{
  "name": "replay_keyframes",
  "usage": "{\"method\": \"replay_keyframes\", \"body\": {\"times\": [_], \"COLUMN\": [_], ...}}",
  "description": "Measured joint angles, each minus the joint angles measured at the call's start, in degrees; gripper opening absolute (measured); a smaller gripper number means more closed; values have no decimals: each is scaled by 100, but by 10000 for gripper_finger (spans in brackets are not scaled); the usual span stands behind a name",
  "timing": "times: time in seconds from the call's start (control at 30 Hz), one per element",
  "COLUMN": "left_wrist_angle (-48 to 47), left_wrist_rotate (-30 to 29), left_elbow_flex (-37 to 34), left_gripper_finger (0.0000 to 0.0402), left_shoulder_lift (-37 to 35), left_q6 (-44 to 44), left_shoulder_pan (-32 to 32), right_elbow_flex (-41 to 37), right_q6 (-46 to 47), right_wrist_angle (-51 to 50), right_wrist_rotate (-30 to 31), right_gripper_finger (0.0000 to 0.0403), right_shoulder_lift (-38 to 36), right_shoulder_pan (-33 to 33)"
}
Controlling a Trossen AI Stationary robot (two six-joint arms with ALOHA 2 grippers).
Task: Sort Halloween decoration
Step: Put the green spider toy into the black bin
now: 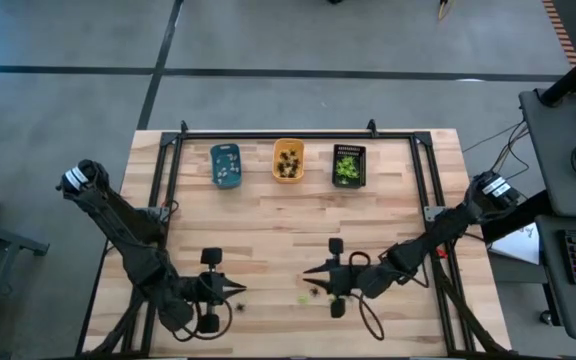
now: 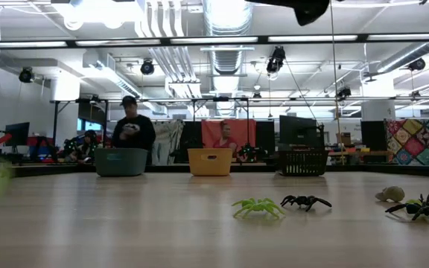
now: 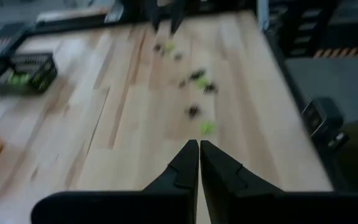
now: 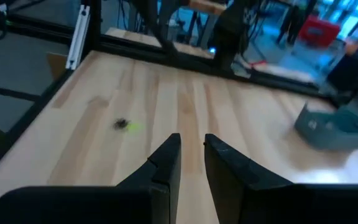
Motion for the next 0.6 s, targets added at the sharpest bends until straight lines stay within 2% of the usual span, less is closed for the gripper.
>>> {"method": "replay_keyframes", "body": {"times": [0.13,0.37,0.6], "left_wrist_angle": [4,-71,180], "left_wrist_rotate": [9,155,640], "left_elbow_flex": [-3,-118,-576], "left_gripper_finger": [0,0,0], "left_shoulder_lift": [-35,178,615], "left_q6": [169,98,-279], "left_shoulder_pan": [12,28,77], "right_elbow_flex": [72,94,94], "right_q6": [-218,168,1402], "right_wrist_angle": [69,57,56], "right_wrist_rotate": [1,-2,-26], "right_gripper_finger": [63,63,63], "right_shoulder_lift": [102,114,114], "right_shoulder_pan": [-85,-122,-370]}}
